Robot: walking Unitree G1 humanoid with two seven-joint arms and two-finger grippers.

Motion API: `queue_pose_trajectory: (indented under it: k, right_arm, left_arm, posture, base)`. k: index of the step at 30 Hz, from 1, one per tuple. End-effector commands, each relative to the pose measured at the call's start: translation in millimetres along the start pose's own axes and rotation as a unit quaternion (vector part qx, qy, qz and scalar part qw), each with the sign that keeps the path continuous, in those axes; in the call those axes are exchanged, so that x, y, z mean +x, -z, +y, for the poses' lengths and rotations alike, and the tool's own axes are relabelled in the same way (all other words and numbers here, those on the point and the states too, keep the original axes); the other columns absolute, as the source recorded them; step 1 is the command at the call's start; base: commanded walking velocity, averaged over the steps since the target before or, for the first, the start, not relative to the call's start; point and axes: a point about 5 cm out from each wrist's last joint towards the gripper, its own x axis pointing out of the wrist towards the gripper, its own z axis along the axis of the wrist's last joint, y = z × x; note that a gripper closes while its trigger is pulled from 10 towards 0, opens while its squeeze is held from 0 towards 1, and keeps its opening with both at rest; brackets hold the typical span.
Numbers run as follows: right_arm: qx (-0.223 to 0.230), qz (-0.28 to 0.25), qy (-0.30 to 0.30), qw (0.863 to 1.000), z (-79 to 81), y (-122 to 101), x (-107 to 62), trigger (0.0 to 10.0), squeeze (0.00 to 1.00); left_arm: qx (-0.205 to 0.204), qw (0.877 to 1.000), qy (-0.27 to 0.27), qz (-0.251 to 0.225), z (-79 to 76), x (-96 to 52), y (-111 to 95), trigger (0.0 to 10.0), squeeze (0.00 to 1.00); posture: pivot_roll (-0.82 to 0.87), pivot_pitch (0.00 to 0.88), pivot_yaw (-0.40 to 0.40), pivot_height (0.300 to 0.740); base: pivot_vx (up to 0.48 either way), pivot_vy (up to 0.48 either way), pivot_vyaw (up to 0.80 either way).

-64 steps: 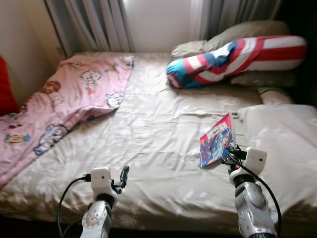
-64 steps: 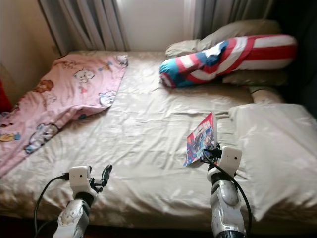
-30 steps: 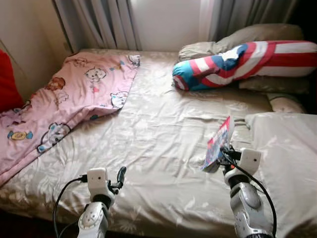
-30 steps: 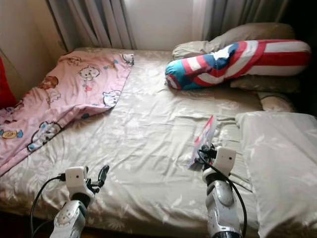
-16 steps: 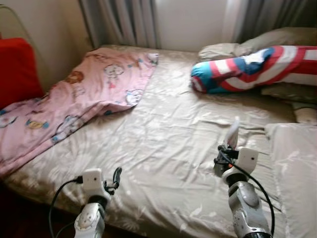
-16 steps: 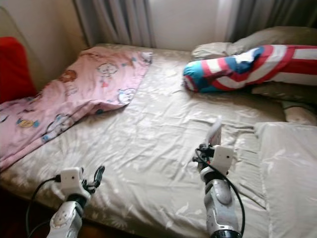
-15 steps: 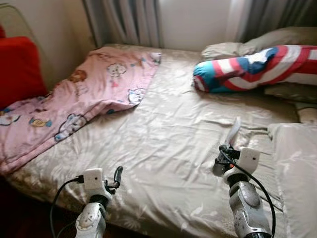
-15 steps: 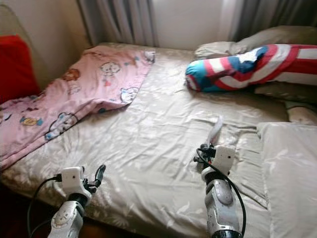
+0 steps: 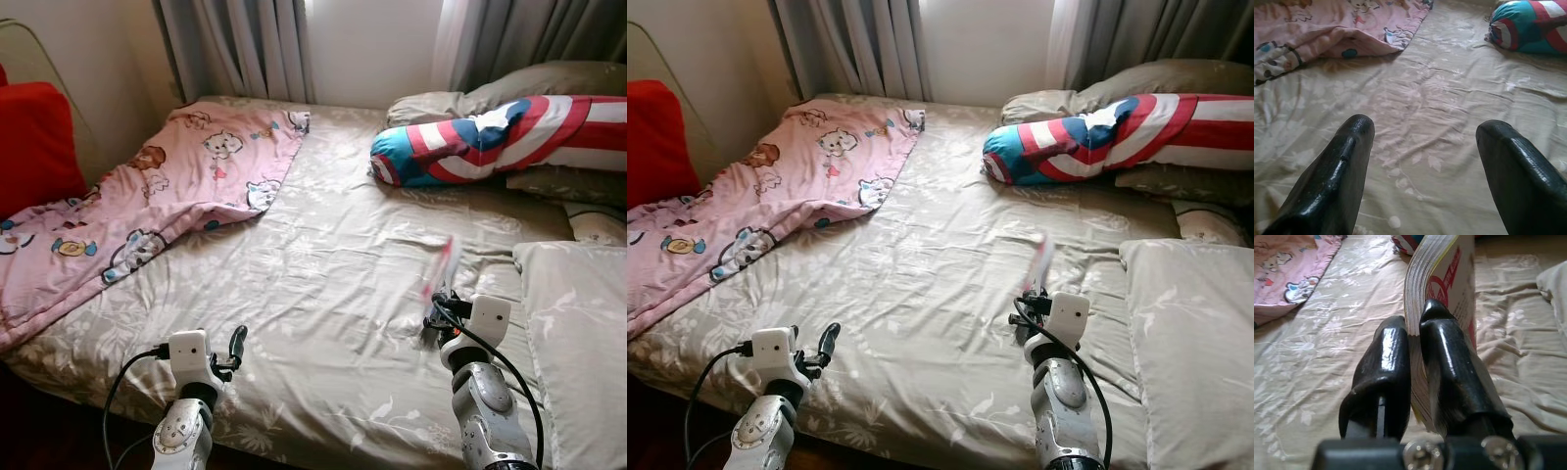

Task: Clean up the room

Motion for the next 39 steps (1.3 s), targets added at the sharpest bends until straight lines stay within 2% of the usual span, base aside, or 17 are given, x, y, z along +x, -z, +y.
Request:
queue_pose_trajectory:
  k: [1, 6, 9, 13, 39]
  right_arm:
    - [-0.001, -0.02, -0.009, 1.0, 4.9, -8.0, 3.5, 10.0, 0.0]
    - [-0.001, -0.021, -0.011, 1.0, 4.6, -7.0, 2.1, 10.0, 0.0]
    - [-0.005, -0.003, -0.011, 1.0, 4.8, -3.4, 2.5, 10.0, 0.0]
    - [0.0, -0.018, -0.014, 1.0, 5.8, -5.1, 1.7, 10.0, 0.0]
    - [-0.001, -0.012, -0.011, 1.0, 6.1, -2.7, 1.5, 10.0, 0.0]
  left_arm:
    - [0.003, 1.0, 0.001, 0.014, 1.3, -3.7, 4.8, 10.0, 0.0]
    - [0.004, 1.0, 0.001, 0.015, 1.7, -4.9, 5.1, 10.0, 0.0]
    - [0.004, 1.0, 0.001, 0.016, 2.2, -6.2, 5.6, 10.0, 0.0]
    - [0.005, 1.0, 0.0, 0.017, 2.9, -6.9, 6.0, 10.0, 0.0]
    - [0.005, 1.0, 0.001, 0.015, 3.7, -6.5, 3.1, 10.0, 0.0]
  posture:
    - [-0.07, 0.081, 0.025, 0.685]
    - [-0.07, 0.084, 0.026, 0.685]
    - [-0.07, 0.086, 0.027, 0.685]
    - [-0.07, 0.085, 0.028, 0.66]
    - [-0.06, 0.085, 0.033, 0.66]
  base:
    - [0.0, 0.0, 0.0]
    - [0.0, 0.0, 0.0]
    - [0.0, 0.0, 0.0]
    - [0.0, 0.0, 0.0]
    - [0.0, 0.0, 0.0]
